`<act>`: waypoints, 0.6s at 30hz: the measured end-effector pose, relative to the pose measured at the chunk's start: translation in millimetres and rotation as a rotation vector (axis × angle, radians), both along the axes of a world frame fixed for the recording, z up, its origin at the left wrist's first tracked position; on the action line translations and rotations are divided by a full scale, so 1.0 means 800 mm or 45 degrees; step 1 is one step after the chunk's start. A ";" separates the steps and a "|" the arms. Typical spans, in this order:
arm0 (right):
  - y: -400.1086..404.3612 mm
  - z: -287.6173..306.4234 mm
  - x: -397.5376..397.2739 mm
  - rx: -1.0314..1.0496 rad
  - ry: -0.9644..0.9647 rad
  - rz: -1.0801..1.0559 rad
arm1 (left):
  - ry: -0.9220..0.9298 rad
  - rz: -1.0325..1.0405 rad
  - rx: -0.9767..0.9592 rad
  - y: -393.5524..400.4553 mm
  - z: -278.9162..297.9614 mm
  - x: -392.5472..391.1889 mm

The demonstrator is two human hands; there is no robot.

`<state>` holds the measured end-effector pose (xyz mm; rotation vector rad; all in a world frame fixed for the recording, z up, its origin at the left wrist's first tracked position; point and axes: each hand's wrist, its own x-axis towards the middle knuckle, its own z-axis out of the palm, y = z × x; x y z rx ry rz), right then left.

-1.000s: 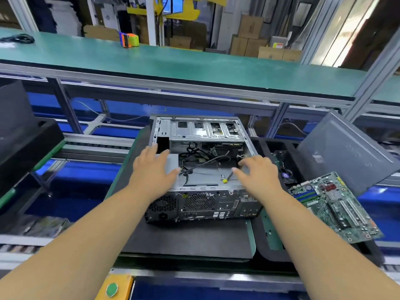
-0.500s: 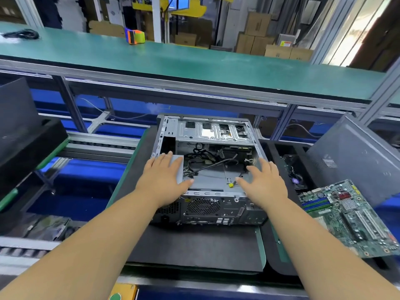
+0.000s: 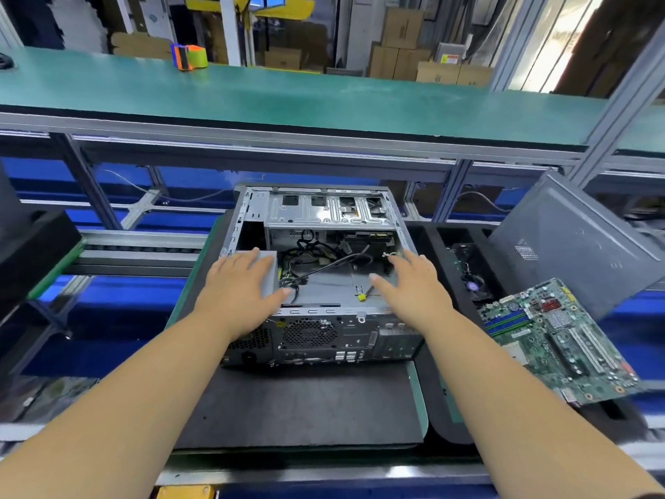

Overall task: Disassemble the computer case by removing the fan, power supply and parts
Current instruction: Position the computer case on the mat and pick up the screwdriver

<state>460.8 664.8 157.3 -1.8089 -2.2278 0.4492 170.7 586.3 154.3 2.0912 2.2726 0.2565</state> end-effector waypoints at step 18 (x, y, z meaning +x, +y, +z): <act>-0.019 -0.047 0.221 -0.117 0.407 -0.374 | -0.459 -0.280 0.195 -0.004 0.018 0.211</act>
